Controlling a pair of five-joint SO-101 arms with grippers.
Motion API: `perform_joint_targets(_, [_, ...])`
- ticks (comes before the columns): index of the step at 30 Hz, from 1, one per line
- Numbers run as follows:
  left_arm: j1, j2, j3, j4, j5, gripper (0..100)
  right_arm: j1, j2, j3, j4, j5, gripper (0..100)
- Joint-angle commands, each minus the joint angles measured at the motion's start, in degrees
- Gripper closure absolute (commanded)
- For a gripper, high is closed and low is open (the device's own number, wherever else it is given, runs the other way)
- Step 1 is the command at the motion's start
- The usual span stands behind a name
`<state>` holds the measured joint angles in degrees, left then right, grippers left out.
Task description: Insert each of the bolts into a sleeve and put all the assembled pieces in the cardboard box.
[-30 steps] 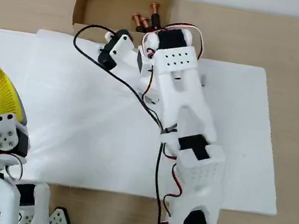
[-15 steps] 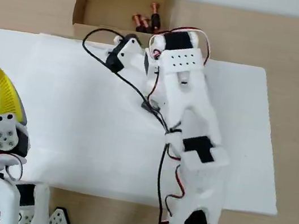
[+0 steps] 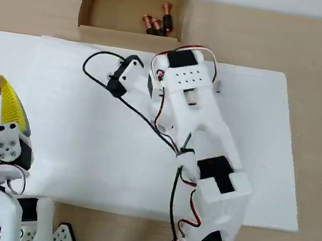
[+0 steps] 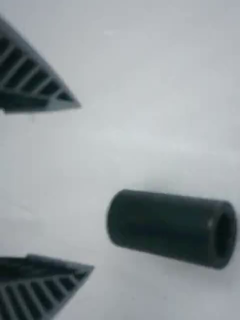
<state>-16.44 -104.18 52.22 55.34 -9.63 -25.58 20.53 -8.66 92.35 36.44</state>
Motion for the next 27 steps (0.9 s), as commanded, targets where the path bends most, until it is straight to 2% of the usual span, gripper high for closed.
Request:
perform_joint_targets(1, [-0.35, -0.22, -2.90, 0.26, -0.26, 99, -0.66, -3.47, 1.71, -3.52, -0.35, 75.9])
perform_joint_targets(8, [-0.35, -0.22, -2.90, 0.00, -0.09, 99, -0.48, 1.54, 0.57, -5.98, 2.46, 75.9])
perform_joint_targets(20, [-0.70, -0.40, -2.99, 0.00, -0.09, 99, 2.68, 17.10, -10.77, -5.98, 2.20, 77.0])
perform_joint_targets(22, [-0.70, -0.40, -2.99, 0.00, -0.18, 99, 2.68, 18.51, -12.09, -5.19, 2.11, 81.8])
perform_joint_targets(26, [-0.70, -0.40, -2.99, -0.09, -0.26, 99, 2.68, 20.00, -15.69, -2.99, 1.93, 98.9])
perform_joint_targets(27, [-0.70, -0.40, -2.99, -0.09, -0.18, 99, 2.68, 20.18, -16.75, -2.20, 1.93, 98.8])
